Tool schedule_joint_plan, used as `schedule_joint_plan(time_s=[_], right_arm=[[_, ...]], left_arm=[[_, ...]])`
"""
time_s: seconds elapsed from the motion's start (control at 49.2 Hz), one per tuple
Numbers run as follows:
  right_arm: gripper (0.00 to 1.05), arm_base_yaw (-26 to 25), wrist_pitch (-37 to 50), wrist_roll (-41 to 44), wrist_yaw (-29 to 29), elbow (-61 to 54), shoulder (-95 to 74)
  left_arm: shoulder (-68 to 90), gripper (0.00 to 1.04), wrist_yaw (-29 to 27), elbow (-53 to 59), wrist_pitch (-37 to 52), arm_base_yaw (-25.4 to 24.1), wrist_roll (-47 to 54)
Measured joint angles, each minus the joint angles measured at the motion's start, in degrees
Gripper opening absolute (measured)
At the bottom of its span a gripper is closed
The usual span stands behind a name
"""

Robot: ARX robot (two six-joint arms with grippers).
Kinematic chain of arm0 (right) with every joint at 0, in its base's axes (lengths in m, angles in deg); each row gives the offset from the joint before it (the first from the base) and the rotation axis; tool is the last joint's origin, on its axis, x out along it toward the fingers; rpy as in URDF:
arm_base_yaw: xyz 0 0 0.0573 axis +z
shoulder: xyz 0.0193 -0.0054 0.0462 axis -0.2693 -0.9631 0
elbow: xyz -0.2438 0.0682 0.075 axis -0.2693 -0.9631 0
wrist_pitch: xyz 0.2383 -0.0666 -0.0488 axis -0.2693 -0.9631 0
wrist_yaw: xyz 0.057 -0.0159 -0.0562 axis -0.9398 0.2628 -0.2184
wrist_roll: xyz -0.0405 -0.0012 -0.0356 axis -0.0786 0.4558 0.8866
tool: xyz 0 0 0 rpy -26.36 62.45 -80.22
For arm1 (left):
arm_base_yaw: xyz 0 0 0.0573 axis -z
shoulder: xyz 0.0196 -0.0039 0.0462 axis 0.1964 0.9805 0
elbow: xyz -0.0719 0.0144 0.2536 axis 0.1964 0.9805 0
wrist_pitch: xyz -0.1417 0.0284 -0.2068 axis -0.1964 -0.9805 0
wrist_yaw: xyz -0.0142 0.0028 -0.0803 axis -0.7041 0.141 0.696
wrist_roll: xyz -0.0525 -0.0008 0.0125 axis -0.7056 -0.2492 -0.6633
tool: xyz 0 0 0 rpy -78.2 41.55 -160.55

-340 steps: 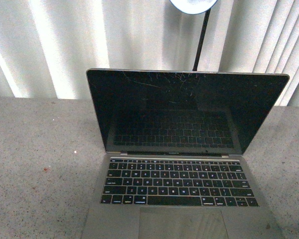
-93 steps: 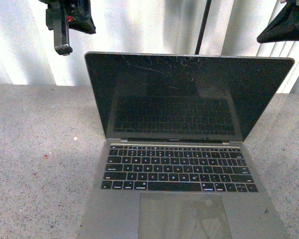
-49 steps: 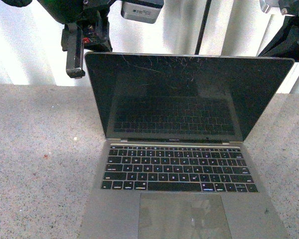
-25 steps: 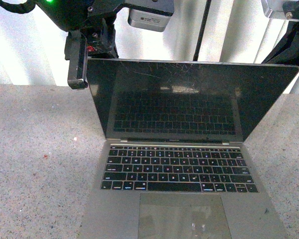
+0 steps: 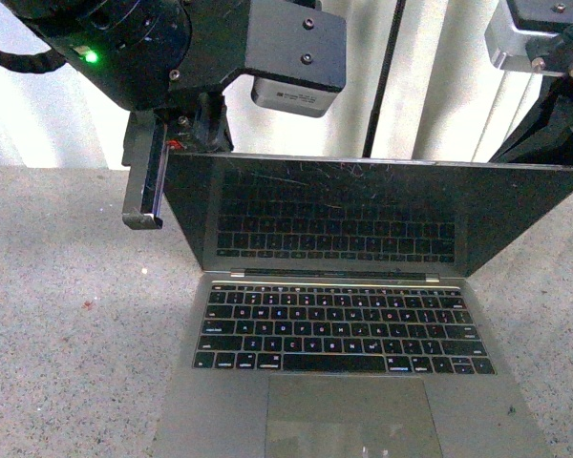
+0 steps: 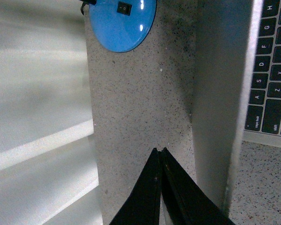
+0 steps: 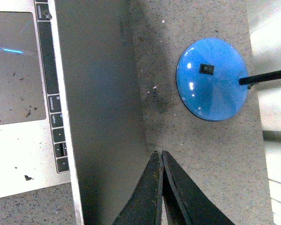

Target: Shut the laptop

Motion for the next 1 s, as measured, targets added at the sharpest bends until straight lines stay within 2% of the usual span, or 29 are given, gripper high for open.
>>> schedule_joint_plan(time_s=[0.162, 0.995], right_arm=[[0.03, 0.70, 1.81, -1.11, 0.61, -2.56, 0.35], [0.03, 2.49, 6.23, -2.60, -0.35, -13.29, 1.42]], left_arm=[[-0.68, 0.04, -0.70, 2.49, 3.69, 0.59, -0.33], [-2.38, 0.04, -1.55, 15.96, 10.54, 2.14, -2.21]])
